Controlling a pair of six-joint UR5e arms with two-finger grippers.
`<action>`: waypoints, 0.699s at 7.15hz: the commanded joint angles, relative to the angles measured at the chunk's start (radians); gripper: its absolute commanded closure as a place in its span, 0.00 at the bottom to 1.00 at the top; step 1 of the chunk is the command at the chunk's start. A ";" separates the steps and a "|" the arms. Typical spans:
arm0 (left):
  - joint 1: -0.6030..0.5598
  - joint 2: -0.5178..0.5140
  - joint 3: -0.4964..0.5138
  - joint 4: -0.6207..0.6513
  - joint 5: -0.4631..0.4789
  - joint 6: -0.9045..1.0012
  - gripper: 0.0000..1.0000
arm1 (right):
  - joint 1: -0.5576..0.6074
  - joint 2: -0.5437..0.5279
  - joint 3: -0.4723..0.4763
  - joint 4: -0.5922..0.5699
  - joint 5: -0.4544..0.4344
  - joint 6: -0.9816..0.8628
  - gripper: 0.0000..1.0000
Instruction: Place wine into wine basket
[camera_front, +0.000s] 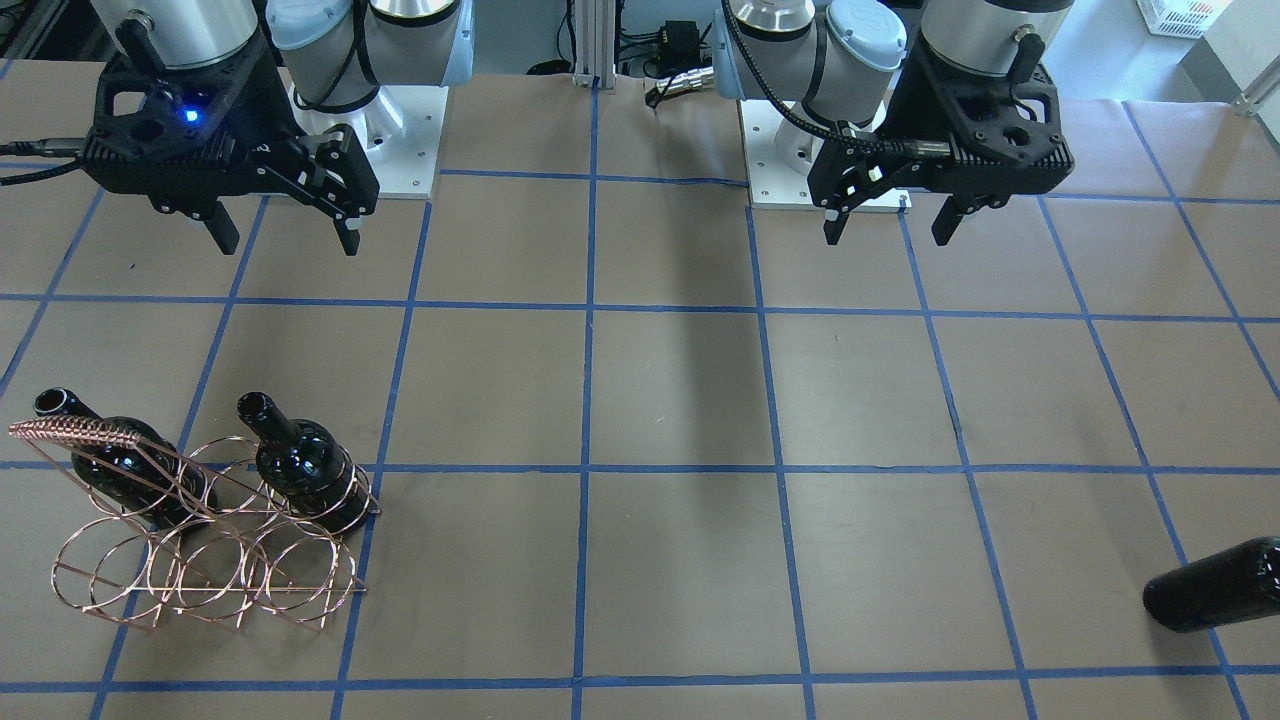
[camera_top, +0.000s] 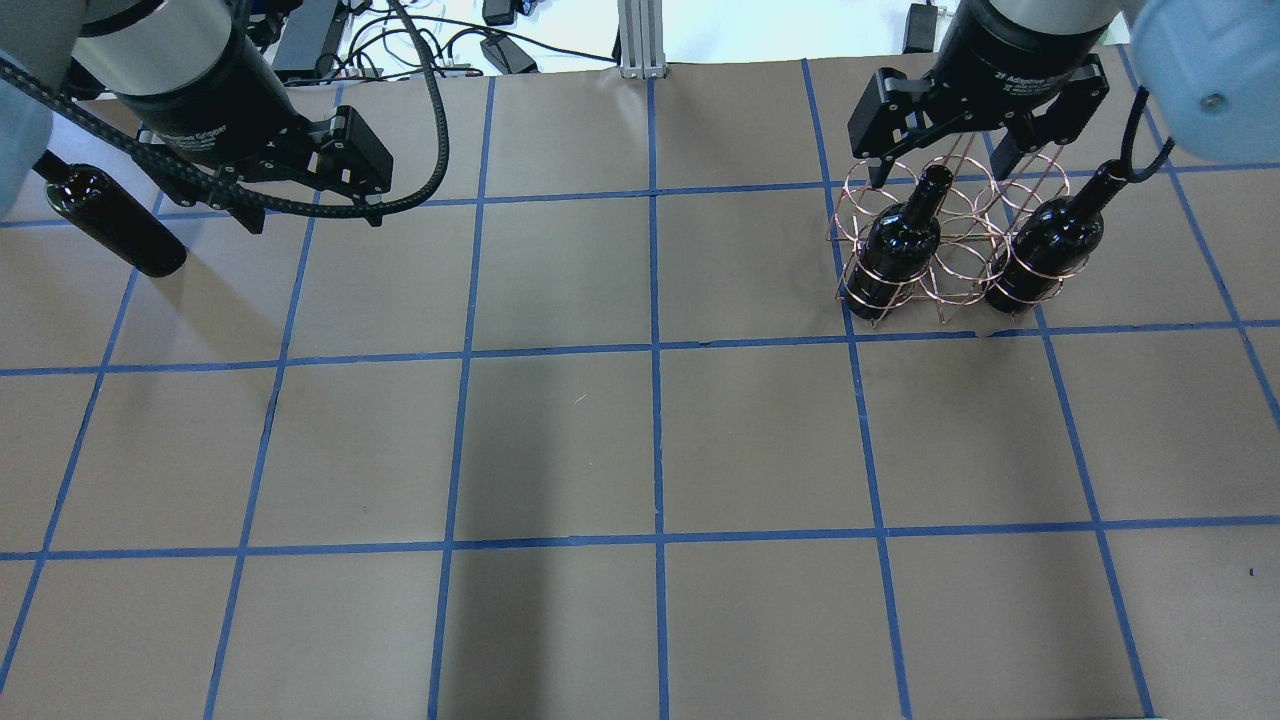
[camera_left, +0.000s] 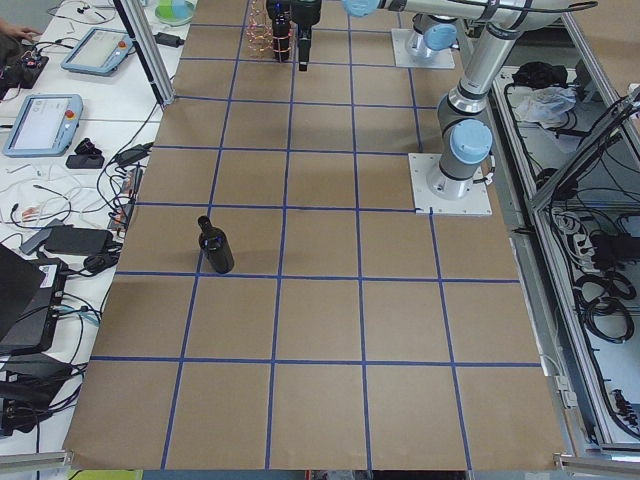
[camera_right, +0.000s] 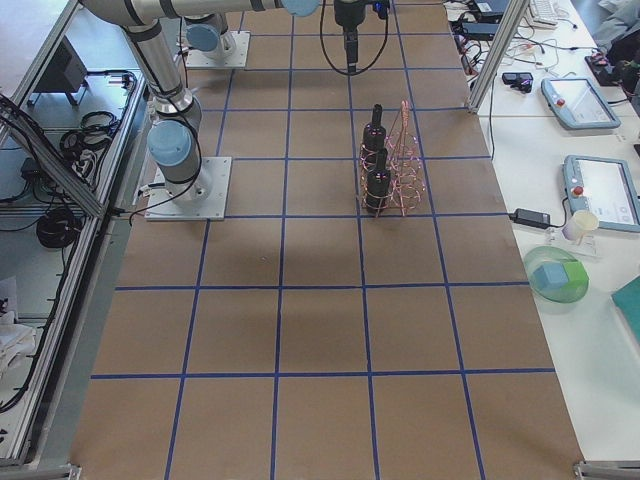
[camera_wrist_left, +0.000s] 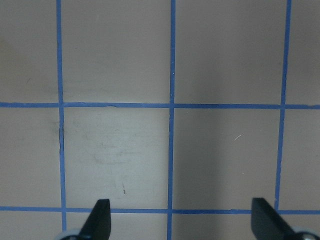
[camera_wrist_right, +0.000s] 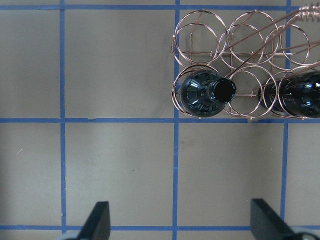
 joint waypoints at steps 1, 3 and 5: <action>0.005 -0.012 0.001 0.007 -0.006 0.004 0.00 | 0.001 0.000 0.001 0.000 0.000 0.000 0.00; 0.024 -0.011 0.015 0.008 0.013 0.006 0.00 | 0.001 0.000 0.001 0.000 -0.001 0.000 0.00; 0.175 -0.014 0.023 0.010 -0.005 0.006 0.00 | 0.001 0.000 0.000 0.000 -0.001 -0.002 0.00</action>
